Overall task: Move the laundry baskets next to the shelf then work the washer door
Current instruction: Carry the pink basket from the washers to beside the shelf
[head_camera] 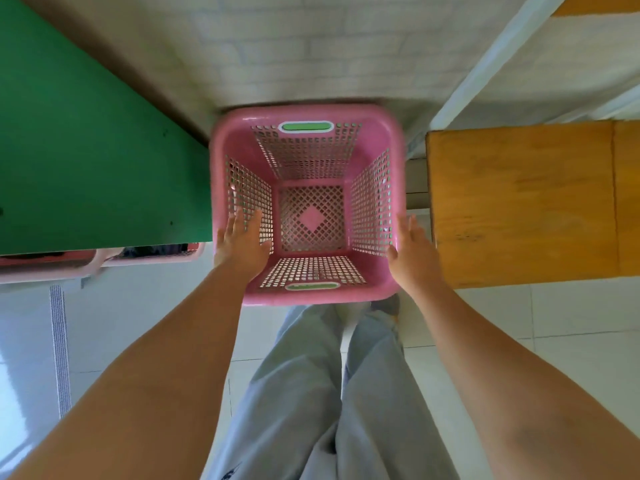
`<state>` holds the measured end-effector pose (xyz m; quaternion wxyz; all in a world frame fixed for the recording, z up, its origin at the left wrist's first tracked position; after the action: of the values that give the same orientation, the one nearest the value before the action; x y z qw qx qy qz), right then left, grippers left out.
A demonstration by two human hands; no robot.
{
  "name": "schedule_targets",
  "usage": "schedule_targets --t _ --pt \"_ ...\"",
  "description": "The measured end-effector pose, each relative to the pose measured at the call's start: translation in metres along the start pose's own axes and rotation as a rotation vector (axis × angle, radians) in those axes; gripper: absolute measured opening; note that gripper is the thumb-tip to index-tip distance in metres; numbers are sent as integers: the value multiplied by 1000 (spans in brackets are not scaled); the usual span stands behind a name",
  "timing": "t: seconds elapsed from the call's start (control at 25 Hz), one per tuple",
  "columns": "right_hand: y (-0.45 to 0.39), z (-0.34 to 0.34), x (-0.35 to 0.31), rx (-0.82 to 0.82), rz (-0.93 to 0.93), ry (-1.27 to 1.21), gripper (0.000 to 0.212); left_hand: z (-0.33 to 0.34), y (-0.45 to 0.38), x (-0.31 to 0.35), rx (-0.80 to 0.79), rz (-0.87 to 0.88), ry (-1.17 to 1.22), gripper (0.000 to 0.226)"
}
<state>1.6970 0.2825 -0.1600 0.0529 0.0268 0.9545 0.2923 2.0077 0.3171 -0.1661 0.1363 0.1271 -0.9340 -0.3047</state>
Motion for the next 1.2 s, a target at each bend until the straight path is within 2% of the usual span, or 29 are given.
schedule_targets --t 0.2,0.32,0.52,0.72,1.04,1.2 --pt "51 -33 40 36 21 -11 62 -34 36 26 20 45 -114 65" --pt "88 -54 80 68 66 -41 60 -54 55 71 55 171 -190 62" --pt "145 -83 164 137 226 -178 59 -65 85 178 35 409 -290 59" --pt "213 -97 269 230 395 -323 56 -57 129 317 66 667 -383 53" --pt "316 -79 443 323 707 -528 55 14 199 525 1 932 -471 49" --pt "357 -69 508 357 868 -627 54 47 230 608 -17 1044 -499 49"
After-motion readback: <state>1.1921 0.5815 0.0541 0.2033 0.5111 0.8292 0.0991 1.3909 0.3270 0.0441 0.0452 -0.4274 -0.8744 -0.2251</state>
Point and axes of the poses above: each hand's wrist, its own y-axis away from the middle knuckle, its own z-axis out of the palm, x = y × z, the point moved 6 cm from there along -y, towards the middle knuckle, and after that the axes turned 4 degrees about z, right-handed, at the moved point
